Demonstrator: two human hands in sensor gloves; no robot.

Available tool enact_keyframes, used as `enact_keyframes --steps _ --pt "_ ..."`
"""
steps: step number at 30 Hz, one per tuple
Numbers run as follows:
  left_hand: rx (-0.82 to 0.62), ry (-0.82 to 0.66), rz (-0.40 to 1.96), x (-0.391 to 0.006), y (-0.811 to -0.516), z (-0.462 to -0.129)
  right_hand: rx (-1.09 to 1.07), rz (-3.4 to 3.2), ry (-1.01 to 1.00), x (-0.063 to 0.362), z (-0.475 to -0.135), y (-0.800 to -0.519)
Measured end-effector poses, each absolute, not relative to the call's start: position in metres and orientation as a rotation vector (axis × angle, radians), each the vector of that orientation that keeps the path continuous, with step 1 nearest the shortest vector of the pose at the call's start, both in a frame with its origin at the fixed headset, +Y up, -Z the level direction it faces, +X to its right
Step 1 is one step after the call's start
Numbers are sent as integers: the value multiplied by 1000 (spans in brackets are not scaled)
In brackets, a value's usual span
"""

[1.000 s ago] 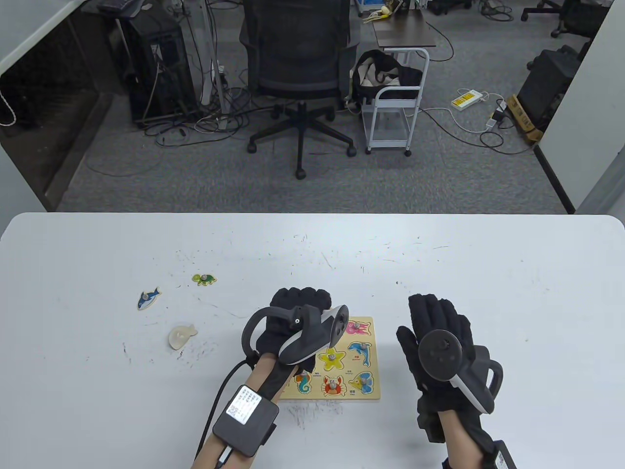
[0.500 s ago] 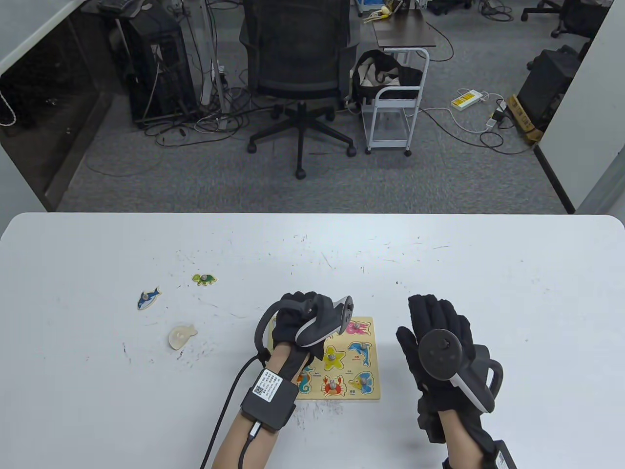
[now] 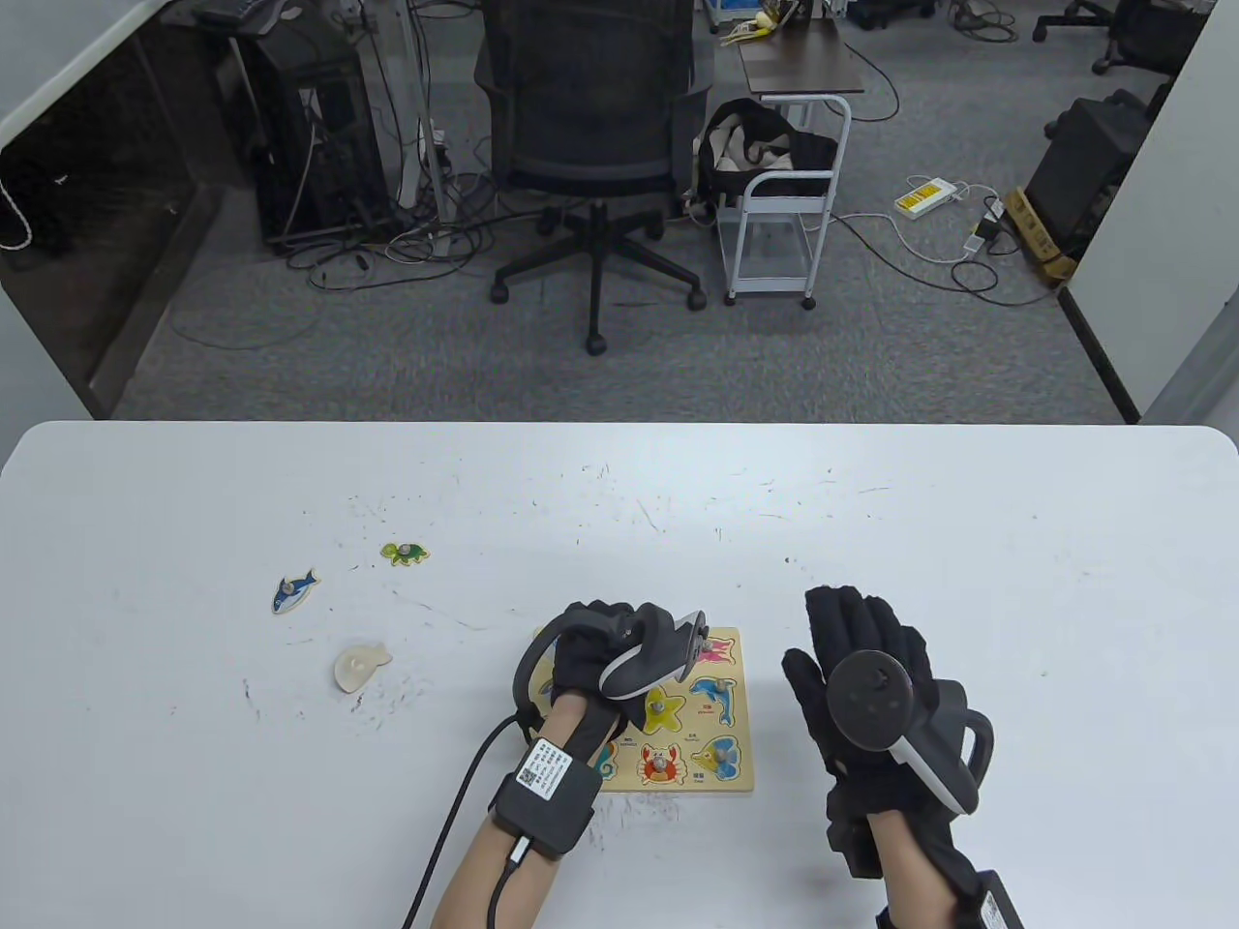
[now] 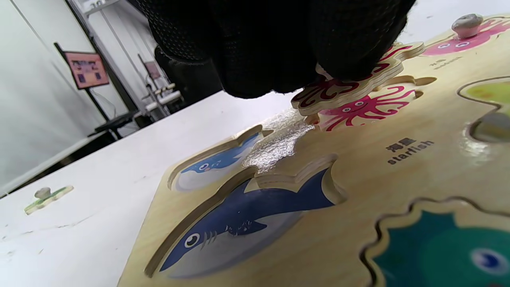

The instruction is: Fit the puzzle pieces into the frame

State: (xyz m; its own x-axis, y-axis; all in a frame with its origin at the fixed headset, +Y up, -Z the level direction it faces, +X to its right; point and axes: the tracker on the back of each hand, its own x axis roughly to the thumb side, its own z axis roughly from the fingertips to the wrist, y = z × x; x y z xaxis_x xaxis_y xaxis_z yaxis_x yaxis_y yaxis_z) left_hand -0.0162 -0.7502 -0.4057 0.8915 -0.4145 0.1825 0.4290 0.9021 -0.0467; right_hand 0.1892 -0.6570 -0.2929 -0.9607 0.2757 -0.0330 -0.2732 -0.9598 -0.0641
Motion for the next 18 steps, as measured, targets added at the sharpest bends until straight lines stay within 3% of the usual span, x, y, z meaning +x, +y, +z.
enact_keyframes --steps 18 --pt "-86 -172 -446 -12 -756 -404 -48 2859 -56 189 -295 -658"
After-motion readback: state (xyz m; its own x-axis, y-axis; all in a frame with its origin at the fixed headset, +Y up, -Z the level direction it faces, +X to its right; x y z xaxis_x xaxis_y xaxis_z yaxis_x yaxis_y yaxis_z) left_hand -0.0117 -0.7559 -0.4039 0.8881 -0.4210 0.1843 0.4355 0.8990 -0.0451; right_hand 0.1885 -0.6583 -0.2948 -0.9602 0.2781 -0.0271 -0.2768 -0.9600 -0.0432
